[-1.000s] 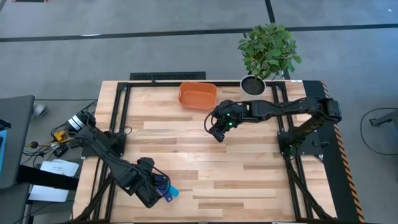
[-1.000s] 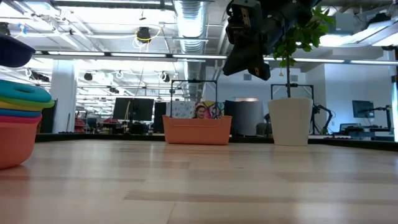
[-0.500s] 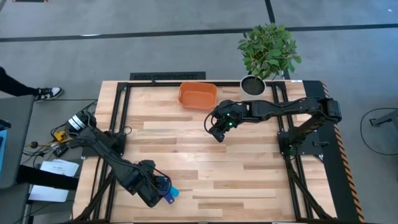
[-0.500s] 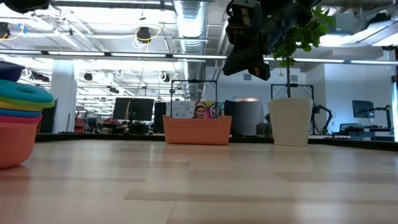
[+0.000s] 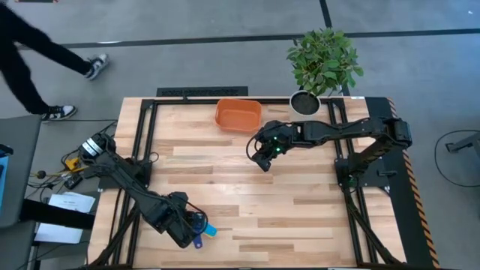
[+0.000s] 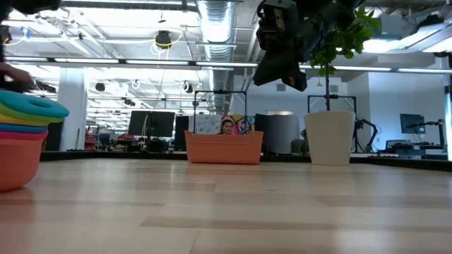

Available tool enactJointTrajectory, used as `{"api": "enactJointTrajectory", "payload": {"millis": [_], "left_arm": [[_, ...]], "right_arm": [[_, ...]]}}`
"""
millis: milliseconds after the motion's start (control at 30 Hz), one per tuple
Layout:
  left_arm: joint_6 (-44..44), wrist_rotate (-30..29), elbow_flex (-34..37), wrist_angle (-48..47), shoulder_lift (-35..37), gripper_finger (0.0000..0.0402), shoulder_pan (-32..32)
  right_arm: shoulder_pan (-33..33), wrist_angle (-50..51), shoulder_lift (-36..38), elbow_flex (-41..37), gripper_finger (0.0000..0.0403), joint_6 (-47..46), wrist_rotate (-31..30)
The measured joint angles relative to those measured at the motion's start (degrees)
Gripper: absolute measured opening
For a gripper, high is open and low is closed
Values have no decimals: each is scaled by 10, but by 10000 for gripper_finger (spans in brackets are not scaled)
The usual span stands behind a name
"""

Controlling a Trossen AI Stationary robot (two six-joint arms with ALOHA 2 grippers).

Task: Nest measuring cups in basket
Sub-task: Stack the violet measuring cup on top of the light blue measuring cup

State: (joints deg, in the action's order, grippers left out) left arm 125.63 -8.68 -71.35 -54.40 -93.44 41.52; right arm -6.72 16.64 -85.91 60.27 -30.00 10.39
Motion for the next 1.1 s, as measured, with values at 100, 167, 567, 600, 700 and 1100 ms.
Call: {"api": "enactJointTrajectory", "payload": {"millis": [100,167,567,600,700,1100], "left_arm": [[-12,5,0,1,16,132,6],[-16,4,0,1,29,130,15],[-53,4,0,76,10,60,115],[-48,5,0,89,3,53,119],[-34,5,0,117,-17,34,133],[-48,-27,0,243,-107,3,128]], "right_arm": [[1,0,0,0,59,-1,1],[4,0,0,0,59,-3,1],[113,-128,-70,0,59,-95,4],[125,-155,-86,0,59,-107,7],[158,-229,-131,2,59,-145,11],[211,-333,-301,90,59,-152,94]]}}
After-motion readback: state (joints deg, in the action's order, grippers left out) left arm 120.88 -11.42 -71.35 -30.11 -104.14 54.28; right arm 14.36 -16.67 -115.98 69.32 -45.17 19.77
